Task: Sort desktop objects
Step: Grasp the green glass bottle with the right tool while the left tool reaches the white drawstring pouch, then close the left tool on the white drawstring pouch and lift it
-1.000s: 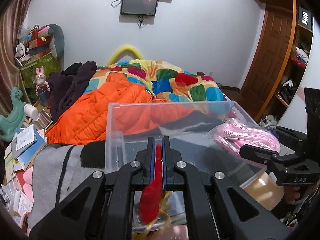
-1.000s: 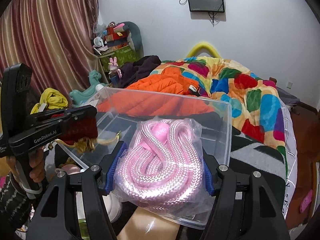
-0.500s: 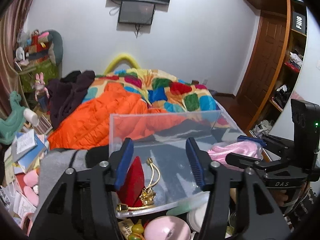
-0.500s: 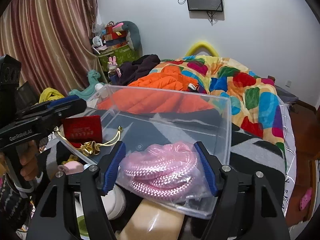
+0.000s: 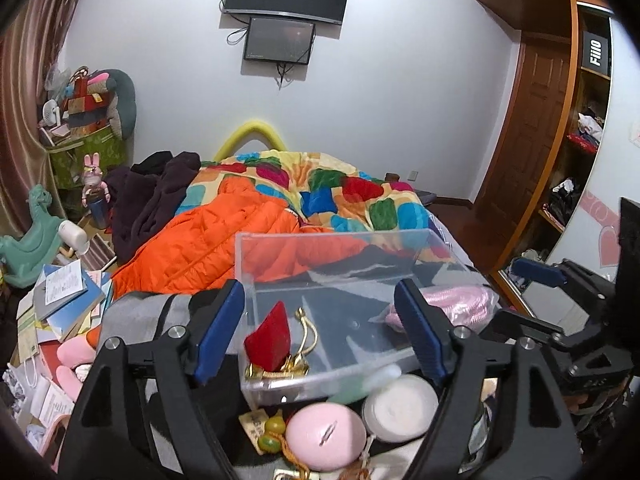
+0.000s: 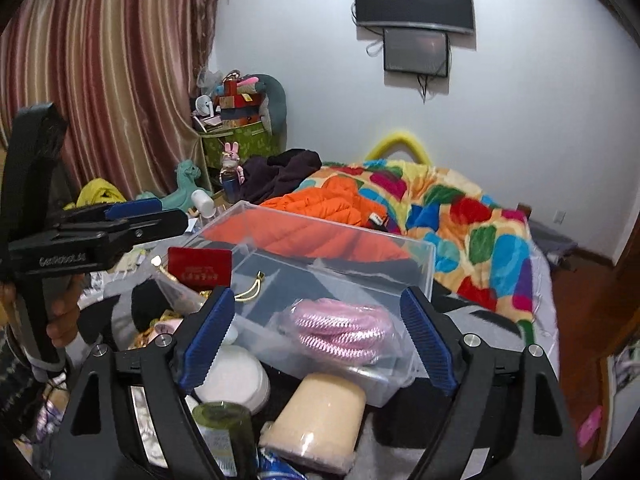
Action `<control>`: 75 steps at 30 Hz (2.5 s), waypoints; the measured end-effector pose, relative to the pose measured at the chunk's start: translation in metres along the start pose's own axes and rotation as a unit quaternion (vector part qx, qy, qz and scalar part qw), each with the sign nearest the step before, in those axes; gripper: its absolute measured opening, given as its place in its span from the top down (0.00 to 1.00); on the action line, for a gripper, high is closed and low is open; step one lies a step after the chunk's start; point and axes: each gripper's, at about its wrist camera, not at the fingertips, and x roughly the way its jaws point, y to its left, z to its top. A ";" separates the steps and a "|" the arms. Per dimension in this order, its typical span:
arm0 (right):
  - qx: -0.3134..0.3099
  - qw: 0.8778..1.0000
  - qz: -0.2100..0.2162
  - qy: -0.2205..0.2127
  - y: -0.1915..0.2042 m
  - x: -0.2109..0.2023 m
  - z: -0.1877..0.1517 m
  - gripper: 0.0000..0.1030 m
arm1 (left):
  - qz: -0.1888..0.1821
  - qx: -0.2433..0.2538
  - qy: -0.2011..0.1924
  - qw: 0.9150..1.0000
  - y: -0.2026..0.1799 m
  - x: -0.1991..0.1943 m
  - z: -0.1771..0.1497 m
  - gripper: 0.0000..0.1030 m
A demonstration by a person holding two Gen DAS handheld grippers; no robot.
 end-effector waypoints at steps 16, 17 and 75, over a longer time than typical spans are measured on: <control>0.010 1.000 -0.017 -0.006 0.009 -0.026 -0.052 0.15 | 0.023 0.013 0.019 0.999 -0.006 -0.035 -0.062 0.16; 0.015 1.000 -0.015 -0.006 0.009 -0.028 -0.054 0.15 | 0.021 0.009 0.020 1.000 -0.007 -0.038 -0.066 0.12; 0.099 0.991 0.087 -0.019 0.016 -0.045 -0.115 0.62 | 0.003 0.015 0.099 0.995 -0.085 -0.010 -0.157 0.07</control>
